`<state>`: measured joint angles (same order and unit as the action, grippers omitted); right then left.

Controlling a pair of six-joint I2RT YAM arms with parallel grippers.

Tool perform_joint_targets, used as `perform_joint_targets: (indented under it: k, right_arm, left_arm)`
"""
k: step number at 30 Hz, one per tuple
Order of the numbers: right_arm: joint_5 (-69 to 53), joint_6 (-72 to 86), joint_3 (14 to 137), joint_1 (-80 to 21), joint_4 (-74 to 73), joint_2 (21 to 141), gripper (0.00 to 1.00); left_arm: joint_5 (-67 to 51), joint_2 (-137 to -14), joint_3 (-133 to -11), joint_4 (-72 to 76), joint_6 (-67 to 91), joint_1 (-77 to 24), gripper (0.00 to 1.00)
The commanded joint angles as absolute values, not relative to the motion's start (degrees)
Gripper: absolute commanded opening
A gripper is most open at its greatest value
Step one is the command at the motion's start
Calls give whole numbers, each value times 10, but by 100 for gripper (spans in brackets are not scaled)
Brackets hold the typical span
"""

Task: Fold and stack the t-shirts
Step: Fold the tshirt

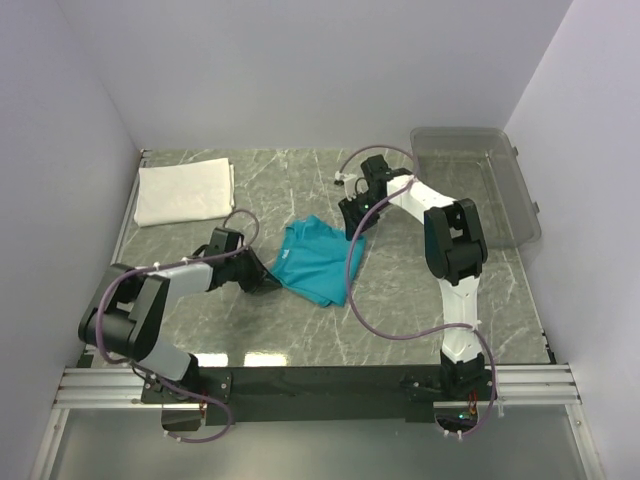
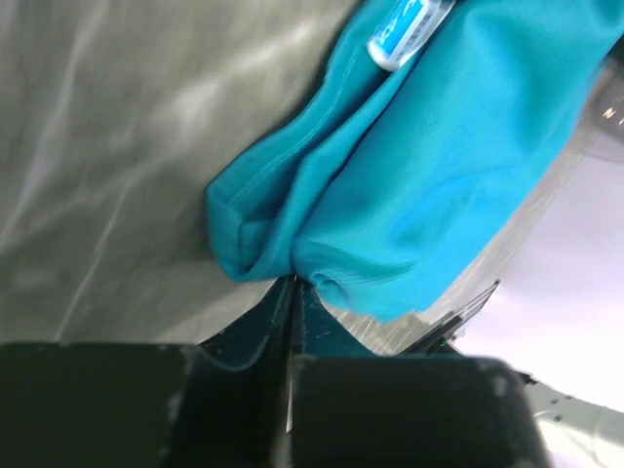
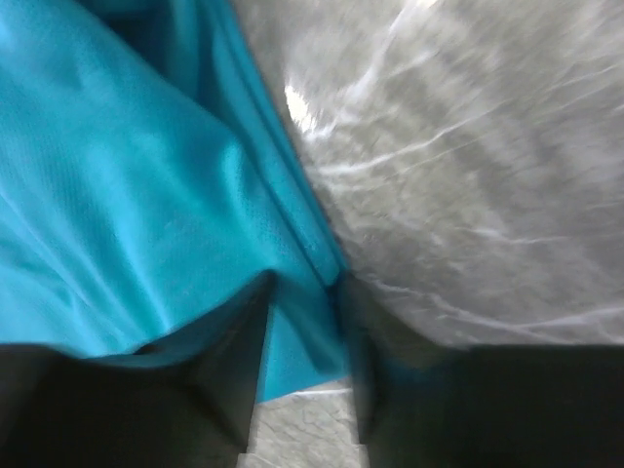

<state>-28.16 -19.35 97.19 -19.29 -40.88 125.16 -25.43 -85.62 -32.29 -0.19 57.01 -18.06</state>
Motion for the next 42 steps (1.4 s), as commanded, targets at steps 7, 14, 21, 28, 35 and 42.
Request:
perform_joint_targets:
  k: [7, 14, 21, 28, 35, 42]
  right_arm:
    - [-333, -157, 813, -181, -396, 1157, 20]
    - [-375, -110, 676, -178, -365, 1041, 34]
    - [-351, -138, 724, -128, -336, 1005, 58]
    - [-397, -138, 766, -110, -260, 1027, 89]
    - [-443, -114, 845, -115, -303, 1107, 77]
    - [-468, -92, 896, -124, -363, 1172, 51]
  left_arm:
    - [-278, -983, -503, -26, 477, -107, 2]
    - [-306, -1096, -692, -87, 425, -105, 5]
    - [-252, -1020, -695, -132, 366, -104, 27]
    - [-286, -946, -601, -87, 391, -112, 31]
    - [-287, -967, -587, -61, 406, -147, 31]
    - [-265, -994, -619, -74, 403, -151, 29]
